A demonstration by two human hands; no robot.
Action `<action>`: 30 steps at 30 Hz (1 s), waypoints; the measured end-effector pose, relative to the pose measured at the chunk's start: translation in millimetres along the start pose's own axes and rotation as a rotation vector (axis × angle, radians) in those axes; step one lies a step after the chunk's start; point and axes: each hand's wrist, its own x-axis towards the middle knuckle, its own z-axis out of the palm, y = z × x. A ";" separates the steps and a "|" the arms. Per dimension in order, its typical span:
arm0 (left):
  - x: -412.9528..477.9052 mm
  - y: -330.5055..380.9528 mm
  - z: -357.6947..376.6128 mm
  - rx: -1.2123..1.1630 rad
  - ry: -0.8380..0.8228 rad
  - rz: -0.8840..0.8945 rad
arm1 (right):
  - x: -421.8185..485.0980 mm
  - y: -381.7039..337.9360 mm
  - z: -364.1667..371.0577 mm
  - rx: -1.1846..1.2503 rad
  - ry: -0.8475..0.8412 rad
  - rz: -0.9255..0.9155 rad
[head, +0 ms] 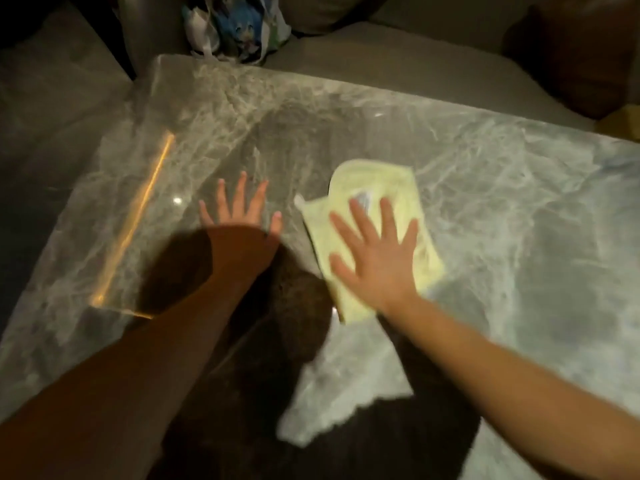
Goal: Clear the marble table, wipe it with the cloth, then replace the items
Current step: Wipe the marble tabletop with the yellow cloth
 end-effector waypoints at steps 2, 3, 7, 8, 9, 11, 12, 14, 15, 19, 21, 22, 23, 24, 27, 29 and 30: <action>-0.4 1.0 0.8 -0.020 -0.018 -0.013 | -75.5 -11.2 5.6 -0.013 -0.013 0.022; -0.5 1.8 1.1 -0.019 -0.032 -0.011 | -107.4 -16.9 5.7 -0.014 -0.019 0.046; -5.5 4.8 -2.0 0.009 -0.047 0.017 | -178.9 -33.8 6.9 -0.043 -0.061 0.149; -7.5 8.0 -3.4 -0.008 -0.050 0.036 | -181.7 -34.6 7.3 -0.042 -0.076 0.172; -8.7 13.7 -4.7 -0.035 -0.052 0.069 | -179.9 -34.3 7.4 -0.032 -0.084 0.193; -7.8 30.2 -6.6 -0.106 -0.058 0.147 | -167.0 -30.8 8.8 -0.011 -0.075 0.222; -5.4 41.5 -6.2 -0.138 -0.065 0.177 | -156.8 -26.1 10.2 -0.008 -0.061 0.230; 1.0 67.1 0.3 -0.169 -0.085 0.183 | -126.1 -10.1 12.3 -0.023 -0.030 0.254; 2.7 79.8 5.6 -0.173 -0.088 0.151 | -106.5 0.1 11.7 -0.031 -0.012 0.273; -12.4 113.5 21.8 -0.076 -0.038 0.059 | -18.7 49.1 -8.4 0.028 0.009 0.357; -18.6 119.3 26.6 -0.018 -0.002 0.073 | 29.3 78.4 -21.0 0.058 0.013 0.395; -19.1 119.4 27.9 -0.019 0.014 0.067 | 51.4 92.3 -26.1 0.062 0.029 0.408; -18.8 119.3 28.5 -0.023 0.020 0.059 | 72.9 105.3 -30.2 0.067 0.045 0.422; -18.2 119.7 28.7 -0.020 0.015 0.054 | 93.4 117.1 -33.4 0.073 0.061 0.439; -15.8 122.5 28.2 -0.007 -0.016 0.037 | 141.9 141.8 -42.6 0.086 0.094 0.464; -16.1 123.4 26.6 -0.007 -0.041 0.021 | 159.7 150.7 -47.2 0.071 0.093 0.444; -15.9 123.7 26.5 -0.004 -0.047 0.020 | 164.3 153.8 -47.6 0.062 0.091 0.436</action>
